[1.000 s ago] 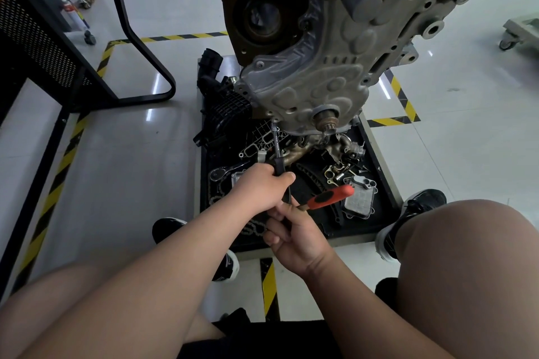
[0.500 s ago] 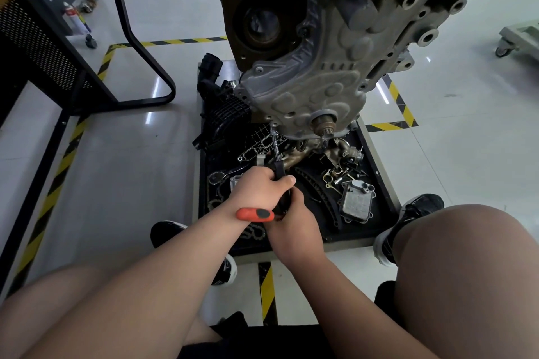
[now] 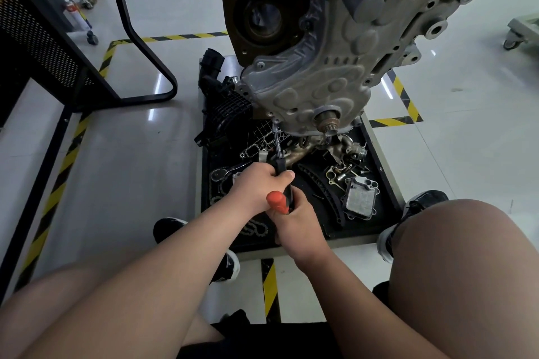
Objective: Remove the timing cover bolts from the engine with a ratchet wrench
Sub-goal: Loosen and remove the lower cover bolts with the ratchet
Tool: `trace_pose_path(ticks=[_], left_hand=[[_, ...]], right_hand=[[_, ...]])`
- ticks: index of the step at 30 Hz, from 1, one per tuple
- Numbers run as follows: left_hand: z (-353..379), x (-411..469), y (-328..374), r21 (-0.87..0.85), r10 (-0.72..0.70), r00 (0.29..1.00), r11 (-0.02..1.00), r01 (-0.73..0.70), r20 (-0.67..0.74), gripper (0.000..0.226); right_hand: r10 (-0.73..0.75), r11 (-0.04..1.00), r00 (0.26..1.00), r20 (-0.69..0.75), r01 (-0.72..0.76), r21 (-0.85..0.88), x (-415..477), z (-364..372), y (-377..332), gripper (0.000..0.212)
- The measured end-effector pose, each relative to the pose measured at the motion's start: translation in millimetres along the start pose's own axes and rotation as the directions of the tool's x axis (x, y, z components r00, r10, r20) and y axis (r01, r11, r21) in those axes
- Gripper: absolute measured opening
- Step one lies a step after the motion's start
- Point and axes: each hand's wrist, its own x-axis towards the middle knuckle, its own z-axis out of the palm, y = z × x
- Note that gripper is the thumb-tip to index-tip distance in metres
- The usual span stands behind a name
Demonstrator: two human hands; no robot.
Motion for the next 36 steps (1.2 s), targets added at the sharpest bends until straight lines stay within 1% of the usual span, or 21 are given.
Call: trace_pose_path(ticks=[3, 6, 10, 13, 16, 20, 28, 33, 35, 36], left_hand=[[1, 0, 0, -0.021, 0.007, 1.0, 1.0, -0.007, -0.001, 0.046], [0, -1, 0, -0.015, 0.019, 1.0, 1.0, -0.019, 0.01, 0.046], [-2, -2, 1, -0.022, 0.025, 0.999, 0.999, -0.024, 0.021, 0.047], [-3, -4, 1, -0.02, 0.025, 0.999, 1.0, -0.025, 0.026, 0.046], [-3, -4, 3, 0.009, 0.01, 1.0, 1.0, -0.01, -0.002, 0.046], [-3, -4, 4, 0.043, -0.008, 1.0, 0.999, 0.008, -0.01, 0.046], [-5, -7, 6, 0.016, -0.03, 1.0, 0.999, 0.03, 0.002, 0.04], [-7, -11, 10, 0.005, -0.036, 0.999, 0.999, 0.036, 0.014, 0.039], [-8, -12, 11, 0.008, -0.045, 0.999, 0.999, 0.045, 0.021, 0.038], [-8, -12, 11, 0.001, -0.056, 0.998, 0.998, 0.056, 0.025, 0.037]], right_hand=[[-0.004, 0.998, 1.0, 0.014, 0.004, 0.058, 1, -1, 2, 0.048], [0.0, 0.989, 0.999, 0.054, -0.008, 0.145, 2, -2, 5, 0.037], [0.023, 0.976, 0.995, 0.098, -0.043, 0.214, 3, -2, 8, 0.032], [0.006, 0.972, 0.993, 0.115, -0.032, 0.232, 3, -2, 9, 0.023], [-0.022, 0.953, 0.987, 0.157, -0.027, 0.303, 2, -1, 9, 0.017], [-0.043, 0.933, 0.98, 0.196, -0.031, 0.359, 1, 0, 9, 0.02], [-0.046, 0.905, 0.969, 0.241, -0.062, 0.421, 1, -1, 9, 0.016], [-0.035, 0.907, 0.963, 0.266, -0.081, 0.414, 1, -3, 10, 0.021], [-0.024, 0.945, 0.966, 0.257, -0.062, 0.322, 2, -6, 9, 0.017], [-0.013, 0.973, 0.972, 0.233, -0.041, 0.226, 2, -8, 7, 0.015]])
